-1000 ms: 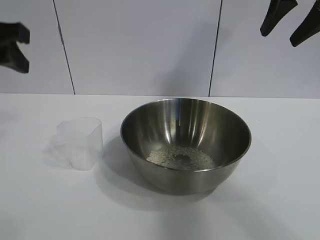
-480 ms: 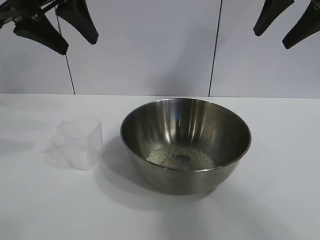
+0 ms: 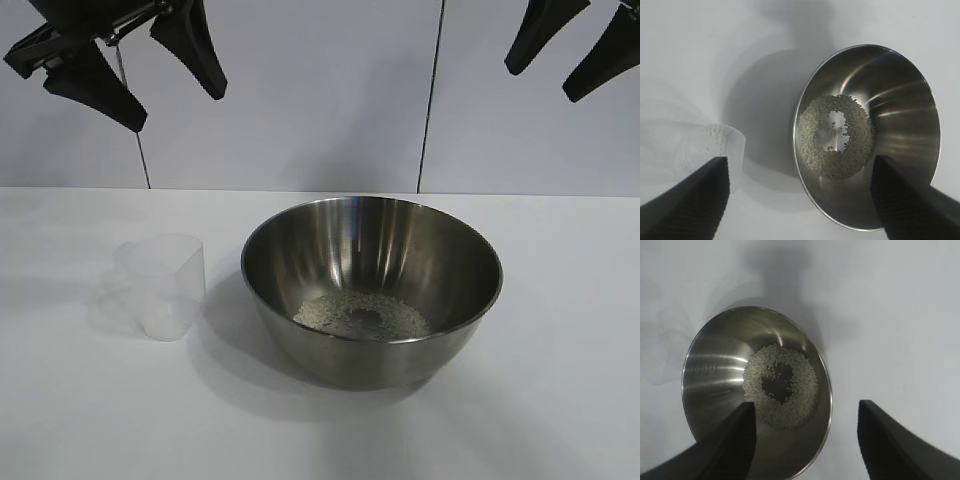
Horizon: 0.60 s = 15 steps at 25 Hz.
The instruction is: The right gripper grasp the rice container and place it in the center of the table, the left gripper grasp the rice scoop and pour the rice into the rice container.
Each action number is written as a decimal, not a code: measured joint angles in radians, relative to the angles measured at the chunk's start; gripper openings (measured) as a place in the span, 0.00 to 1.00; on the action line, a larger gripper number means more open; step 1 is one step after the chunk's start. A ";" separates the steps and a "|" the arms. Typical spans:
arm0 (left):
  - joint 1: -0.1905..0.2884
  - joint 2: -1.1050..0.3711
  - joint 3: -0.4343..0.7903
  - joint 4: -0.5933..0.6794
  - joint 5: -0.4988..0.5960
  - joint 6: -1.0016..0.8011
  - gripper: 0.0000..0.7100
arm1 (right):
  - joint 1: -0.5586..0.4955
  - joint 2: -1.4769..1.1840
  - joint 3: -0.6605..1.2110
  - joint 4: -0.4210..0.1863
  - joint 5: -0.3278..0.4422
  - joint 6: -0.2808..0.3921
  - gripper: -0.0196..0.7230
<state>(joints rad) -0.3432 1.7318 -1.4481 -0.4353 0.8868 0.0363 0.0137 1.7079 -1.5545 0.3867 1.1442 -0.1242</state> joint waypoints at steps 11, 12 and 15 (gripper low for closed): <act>0.000 0.000 0.000 0.000 -0.001 -0.009 0.80 | 0.000 0.000 0.006 0.000 0.002 0.000 0.58; 0.000 0.000 0.000 0.000 -0.002 -0.009 0.80 | 0.000 0.000 0.006 0.000 -0.004 0.000 0.58; 0.000 0.001 0.000 0.000 -0.013 -0.011 0.80 | 0.000 0.000 0.006 0.000 -0.028 0.000 0.58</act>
<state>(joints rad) -0.3432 1.7327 -1.4481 -0.4353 0.8738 0.0251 0.0137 1.7079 -1.5489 0.3867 1.1160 -0.1242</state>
